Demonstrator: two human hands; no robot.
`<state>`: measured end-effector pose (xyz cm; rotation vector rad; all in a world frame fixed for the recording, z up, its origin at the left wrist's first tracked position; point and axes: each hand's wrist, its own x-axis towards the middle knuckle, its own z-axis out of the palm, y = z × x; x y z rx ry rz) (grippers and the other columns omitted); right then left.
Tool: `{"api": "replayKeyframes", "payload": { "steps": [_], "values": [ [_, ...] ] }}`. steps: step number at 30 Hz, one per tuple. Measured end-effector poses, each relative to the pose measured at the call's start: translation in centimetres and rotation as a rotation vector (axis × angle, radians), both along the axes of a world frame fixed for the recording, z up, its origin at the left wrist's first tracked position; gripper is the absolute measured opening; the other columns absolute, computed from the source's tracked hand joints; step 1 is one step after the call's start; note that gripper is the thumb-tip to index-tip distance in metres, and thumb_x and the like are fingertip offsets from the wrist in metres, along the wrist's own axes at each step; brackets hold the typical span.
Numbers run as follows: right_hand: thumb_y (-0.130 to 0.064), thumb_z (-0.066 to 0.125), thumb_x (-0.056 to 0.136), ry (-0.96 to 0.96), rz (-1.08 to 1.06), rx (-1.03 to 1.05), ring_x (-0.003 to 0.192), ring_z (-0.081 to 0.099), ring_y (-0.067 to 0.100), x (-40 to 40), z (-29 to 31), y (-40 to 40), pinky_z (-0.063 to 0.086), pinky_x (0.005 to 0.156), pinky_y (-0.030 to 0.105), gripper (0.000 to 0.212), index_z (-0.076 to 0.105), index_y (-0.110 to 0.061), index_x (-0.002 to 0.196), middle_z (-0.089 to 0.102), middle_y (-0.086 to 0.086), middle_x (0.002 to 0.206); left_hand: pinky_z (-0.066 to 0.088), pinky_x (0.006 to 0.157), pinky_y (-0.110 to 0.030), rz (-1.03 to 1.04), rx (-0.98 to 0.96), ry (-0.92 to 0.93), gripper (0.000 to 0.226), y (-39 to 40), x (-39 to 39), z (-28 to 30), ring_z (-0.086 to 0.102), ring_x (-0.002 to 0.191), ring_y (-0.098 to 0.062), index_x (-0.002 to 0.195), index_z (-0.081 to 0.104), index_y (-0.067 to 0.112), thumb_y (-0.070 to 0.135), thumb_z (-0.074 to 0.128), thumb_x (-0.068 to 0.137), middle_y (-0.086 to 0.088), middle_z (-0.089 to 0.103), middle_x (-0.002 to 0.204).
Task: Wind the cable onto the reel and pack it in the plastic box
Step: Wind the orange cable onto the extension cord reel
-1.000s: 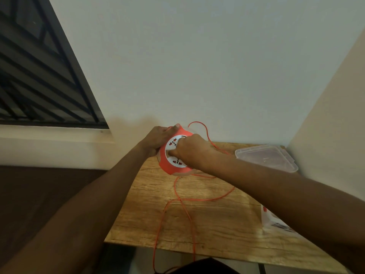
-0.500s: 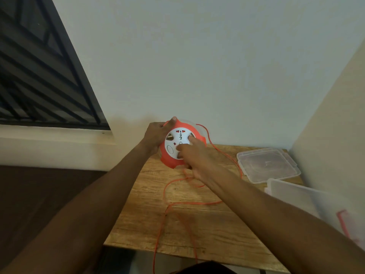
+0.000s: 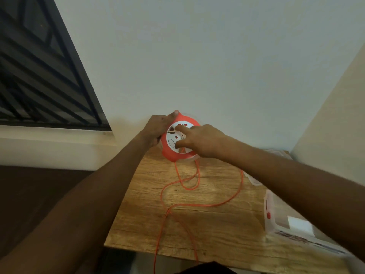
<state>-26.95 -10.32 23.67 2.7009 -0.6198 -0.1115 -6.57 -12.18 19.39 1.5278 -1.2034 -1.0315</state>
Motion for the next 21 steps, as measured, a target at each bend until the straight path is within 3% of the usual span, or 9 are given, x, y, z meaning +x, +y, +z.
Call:
{"api": "replayKeyframes", "payload": {
  "steps": [3, 6, 10, 15, 19, 21],
  "values": [
    [-0.028, 0.069, 0.087, 0.133, 0.061, -0.112, 0.111, 0.059, 0.032, 0.4, 1.5, 0.0, 0.048, 0.063, 0.037, 0.054, 0.048, -0.038, 0.135, 0.032, 0.007, 0.152, 0.066, 0.078, -0.040, -0.060, -0.009, -0.053, 0.052, -0.2, -0.2, 0.1, 0.080, 0.087, -0.029, 0.116, 0.072, 0.008, 0.055, 0.058, 0.098, -0.010, 0.081, 0.105],
    [-0.029, 0.073, 0.085, 0.204, 0.105, -0.197, 0.109, 0.060, 0.032, 0.4, 1.6, 0.3, 0.044, 0.060, 0.037, 0.064, 0.042, -0.032, 0.140, 0.039, 0.012, 0.146, 0.066, 0.078, -0.041, -0.072, -0.005, -0.046, 0.049, -0.3, -0.4, 0.1, 0.080, 0.086, -0.028, 0.115, 0.073, 0.013, 0.057, 0.059, 0.097, -0.008, 0.081, 0.104],
    [-0.029, 0.074, 0.084, 0.083, -0.038, -0.184, 0.111, 0.060, 0.035, 1.2, 1.4, 1.5, 0.055, 0.075, 0.043, 0.067, 0.041, -0.021, 0.142, 0.049, 0.016, 0.138, 0.067, 0.075, -0.039, -0.028, 0.004, -0.007, 0.042, -0.3, -0.7, 0.0, 0.080, 0.085, -0.024, 0.106, 0.073, 0.021, 0.059, 0.059, 0.096, -0.004, 0.081, 0.102],
    [-0.023, 0.065, 0.092, 0.029, -0.163, -0.233, 0.115, 0.061, 0.038, 3.4, 0.8, 3.5, 0.055, 0.083, 0.048, 0.056, 0.042, -0.008, 0.141, 0.055, 0.018, 0.136, 0.063, 0.063, -0.029, 0.022, -0.027, 0.084, 0.047, -0.4, -1.3, 0.4, 0.079, 0.087, -0.022, 0.103, 0.075, 0.014, 0.058, 0.063, 0.094, -0.007, 0.081, 0.101],
    [-0.024, 0.065, 0.092, 0.002, -0.213, -0.234, 0.112, 0.062, 0.036, 3.7, 0.8, 2.3, 0.055, 0.080, 0.044, 0.061, 0.038, -0.008, 0.144, 0.056, 0.017, 0.134, 0.064, 0.082, -0.043, 0.022, -0.035, 0.081, 0.051, -0.2, -0.8, 0.7, 0.076, 0.098, -0.029, 0.114, 0.073, 0.014, 0.060, 0.060, 0.095, -0.010, 0.078, 0.112],
    [-0.031, 0.068, 0.089, -0.034, -0.245, -0.146, 0.112, 0.062, 0.034, 3.7, 0.9, 1.1, 0.054, 0.079, 0.044, 0.068, 0.035, -0.015, 0.146, 0.057, 0.013, 0.133, 0.065, 0.081, -0.043, 0.019, -0.035, 0.114, 0.050, 0.0, -0.5, 0.6, 0.077, 0.095, -0.030, 0.117, 0.072, 0.015, 0.059, 0.059, 0.096, -0.009, 0.079, 0.111]
  ]
}}
